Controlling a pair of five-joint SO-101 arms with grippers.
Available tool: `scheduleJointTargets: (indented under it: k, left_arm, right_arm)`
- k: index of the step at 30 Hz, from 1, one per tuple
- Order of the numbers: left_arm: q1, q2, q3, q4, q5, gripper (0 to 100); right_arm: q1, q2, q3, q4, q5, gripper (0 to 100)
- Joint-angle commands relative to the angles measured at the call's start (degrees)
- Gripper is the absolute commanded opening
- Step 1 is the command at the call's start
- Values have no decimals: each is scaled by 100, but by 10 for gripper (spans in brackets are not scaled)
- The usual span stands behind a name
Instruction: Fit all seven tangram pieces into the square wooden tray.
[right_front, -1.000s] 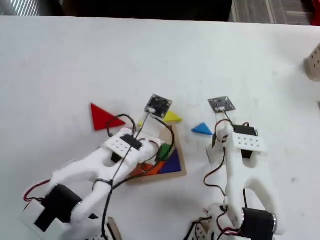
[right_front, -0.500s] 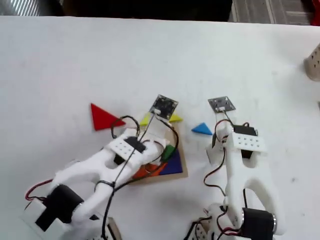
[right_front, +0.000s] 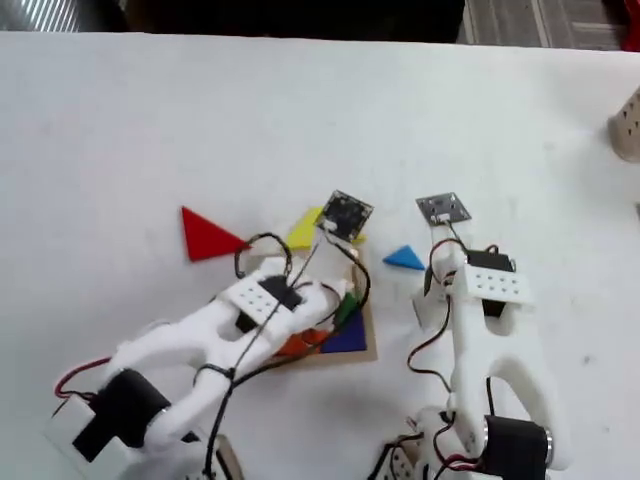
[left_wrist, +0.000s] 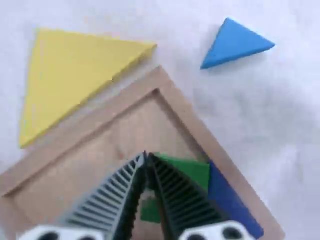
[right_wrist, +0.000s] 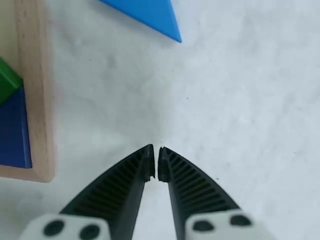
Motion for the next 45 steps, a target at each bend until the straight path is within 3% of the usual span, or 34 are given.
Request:
scheduleJointTargets:
  k: [1, 6, 15, 22, 34, 45]
  left_arm:
    - [-558, -31, -290, -26, 53, 20]
    - [-1077, -259, -264, 651, 9, 20]
    - [-1112, -1666, 9, 2611, -475, 20]
    - [-1024, -1675, 958, 2101, -475, 20]
    - [-40, -1675, 1073, 1829, -176, 20]
    - [-84, -1675, 1064, 1380, -44, 20]
  right_arm:
    - [-48, 4, -18, -66, 62, 18]
    - [-48, 4, -18, -66, 70, 18]
    - [-40, 4, -18, -66, 70, 18]
    - [-57, 4, 35, -127, 70, 18]
    - [-57, 4, 44, -154, 62, 18]
    - [-57, 4, 44, -154, 62, 18]
